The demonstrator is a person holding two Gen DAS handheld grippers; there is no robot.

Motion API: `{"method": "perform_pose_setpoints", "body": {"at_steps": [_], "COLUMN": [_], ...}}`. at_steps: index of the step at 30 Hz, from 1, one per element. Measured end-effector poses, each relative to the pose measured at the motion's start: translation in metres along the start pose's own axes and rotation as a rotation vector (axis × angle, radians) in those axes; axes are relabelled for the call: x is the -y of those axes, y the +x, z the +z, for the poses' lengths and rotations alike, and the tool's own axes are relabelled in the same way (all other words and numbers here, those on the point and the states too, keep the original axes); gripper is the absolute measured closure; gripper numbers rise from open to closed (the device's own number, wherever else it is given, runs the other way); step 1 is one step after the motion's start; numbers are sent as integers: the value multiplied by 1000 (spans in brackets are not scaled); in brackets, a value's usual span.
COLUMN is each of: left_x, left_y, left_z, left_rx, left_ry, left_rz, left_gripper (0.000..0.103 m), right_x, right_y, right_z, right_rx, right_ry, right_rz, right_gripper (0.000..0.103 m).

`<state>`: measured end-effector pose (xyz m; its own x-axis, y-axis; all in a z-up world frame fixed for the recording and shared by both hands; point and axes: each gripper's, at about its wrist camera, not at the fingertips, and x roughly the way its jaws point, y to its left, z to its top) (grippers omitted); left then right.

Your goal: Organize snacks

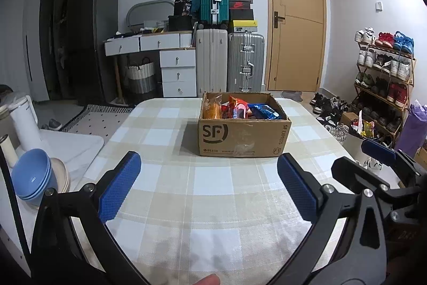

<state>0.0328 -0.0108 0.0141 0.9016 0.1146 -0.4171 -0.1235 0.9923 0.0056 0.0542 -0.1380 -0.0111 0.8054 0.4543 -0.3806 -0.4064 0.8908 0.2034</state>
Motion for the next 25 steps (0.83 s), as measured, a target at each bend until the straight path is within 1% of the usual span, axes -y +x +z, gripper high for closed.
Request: {"method": "perform_pose_setpoints", "body": {"at_steps": [14,18,22,25], "left_x": [2,1,-4,-9], "left_y": [-2,-4,-5,3], "left_z": [-1,-1,-3,-5], "left_rx": [13,8,22,-13], "left_ry": [-6,0,-13,-39], "left_rz": [0,12,24,17], "left_gripper": [1,1,1,1], "right_x": [0,1,1,3], "right_y": [0,0,1,2], "right_z": [-1,-1,-2,-3], "right_rx": [-2,-4,-5,-8], "right_ry": [7,7,11,16], "right_rz": [3,0,0,-3], "right_gripper": [1,1,1,1]}}
